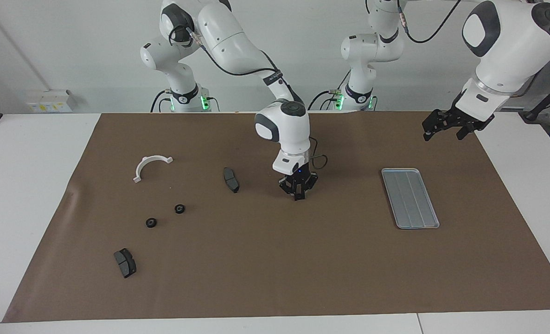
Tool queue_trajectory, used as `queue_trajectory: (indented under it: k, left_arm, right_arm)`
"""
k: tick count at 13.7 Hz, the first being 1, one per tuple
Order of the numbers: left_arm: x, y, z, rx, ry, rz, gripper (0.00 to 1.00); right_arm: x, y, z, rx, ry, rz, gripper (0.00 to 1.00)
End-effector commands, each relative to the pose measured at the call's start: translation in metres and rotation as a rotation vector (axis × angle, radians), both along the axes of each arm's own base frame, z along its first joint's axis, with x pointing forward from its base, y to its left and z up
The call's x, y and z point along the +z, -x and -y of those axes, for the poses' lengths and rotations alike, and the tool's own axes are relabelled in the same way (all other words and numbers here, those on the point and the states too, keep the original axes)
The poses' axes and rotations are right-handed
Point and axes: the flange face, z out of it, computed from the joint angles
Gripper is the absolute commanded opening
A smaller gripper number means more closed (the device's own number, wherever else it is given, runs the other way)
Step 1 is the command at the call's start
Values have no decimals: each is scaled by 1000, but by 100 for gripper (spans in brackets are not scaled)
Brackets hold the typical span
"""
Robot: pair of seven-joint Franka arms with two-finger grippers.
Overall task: Place bearing gear from tray to pile
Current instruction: 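Carry the last gear to the pile and release it with the right gripper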
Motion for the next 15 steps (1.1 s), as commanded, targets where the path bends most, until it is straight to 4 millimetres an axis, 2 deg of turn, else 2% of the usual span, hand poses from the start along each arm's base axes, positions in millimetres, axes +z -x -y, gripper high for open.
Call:
queue_trajectory:
  k: [1,3,5,7,8,9,11,12,14,15]
  left_arm:
    - [2,7,-2,1,11,15,100]
    - [2,7,-2,1,11,13,100]
    - [2,7,-2,1,11,13,100]
    - [2,7,-2,1,11,15,100]
    - [2,7,-2,1,11,13,100]
    - [2,7,-2,1,11,15,100]
    - [2,7,-2,1,11,13,100]
    - [1,8,-2,1,11,12,100]
    - [2,7,-2,1,11,13,100]
    - [2,7,-2,1,11,15,100]
  right_arm:
    - [-3,-2,1,-28,6,0,0]
    - [9,-8,0,-43,42,-26,0]
    - [29,-20,19,-79,52,-25,0]
    - [70,-51,76,-144,35,3,0]
    - [84,-66,110,-139,47,6,0]
    - [89,-80,143,-119,77,-8,0]
    - [85,-106,205,-94,115,-27,0]
    - [79,-116,242,-94,133,-40,0]
    - [58,-129,321,-61,163,-81,0]
    - [47,-132,351,-35,154,-108,0]
